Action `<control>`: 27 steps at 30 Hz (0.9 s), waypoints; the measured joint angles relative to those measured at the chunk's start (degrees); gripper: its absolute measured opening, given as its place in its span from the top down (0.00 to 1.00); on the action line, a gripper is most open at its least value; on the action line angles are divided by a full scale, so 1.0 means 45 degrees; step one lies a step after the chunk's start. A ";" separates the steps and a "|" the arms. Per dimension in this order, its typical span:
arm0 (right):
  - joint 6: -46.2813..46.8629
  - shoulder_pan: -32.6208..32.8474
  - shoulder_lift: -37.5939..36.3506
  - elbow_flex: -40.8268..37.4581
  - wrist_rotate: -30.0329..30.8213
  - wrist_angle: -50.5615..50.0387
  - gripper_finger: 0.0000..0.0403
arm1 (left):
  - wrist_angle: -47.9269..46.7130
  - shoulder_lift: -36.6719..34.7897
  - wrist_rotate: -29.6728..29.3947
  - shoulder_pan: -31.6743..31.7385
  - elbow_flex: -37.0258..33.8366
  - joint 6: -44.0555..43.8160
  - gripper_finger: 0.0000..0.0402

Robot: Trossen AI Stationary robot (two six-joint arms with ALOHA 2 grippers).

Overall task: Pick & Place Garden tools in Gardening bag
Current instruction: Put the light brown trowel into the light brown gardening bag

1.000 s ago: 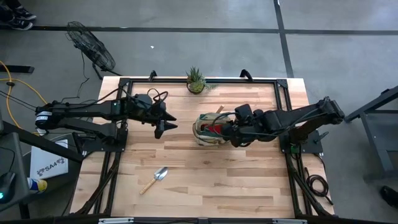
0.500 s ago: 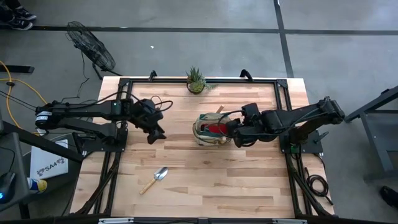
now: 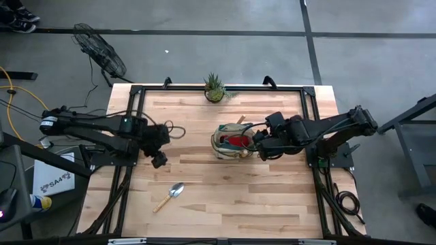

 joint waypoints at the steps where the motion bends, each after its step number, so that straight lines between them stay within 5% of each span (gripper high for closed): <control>1: -0.0399 -0.0026 0.0000 0.0000 0.0000 0.0019 0.42 | 0.0029 0.0000 -0.0145 -0.0404 0.0000 -0.0596 0.52; 14: -0.4047 0.0178 -0.0242 0.0000 -0.0029 0.0038 0.42 | 0.0732 0.0434 -0.3001 -0.6390 0.0000 -0.8643 0.52; 27: -0.5811 0.1838 -0.2418 -0.0496 0.0639 0.1809 0.42 | 0.2920 0.3157 -0.3645 -1.0039 0.0000 -1.1519 0.52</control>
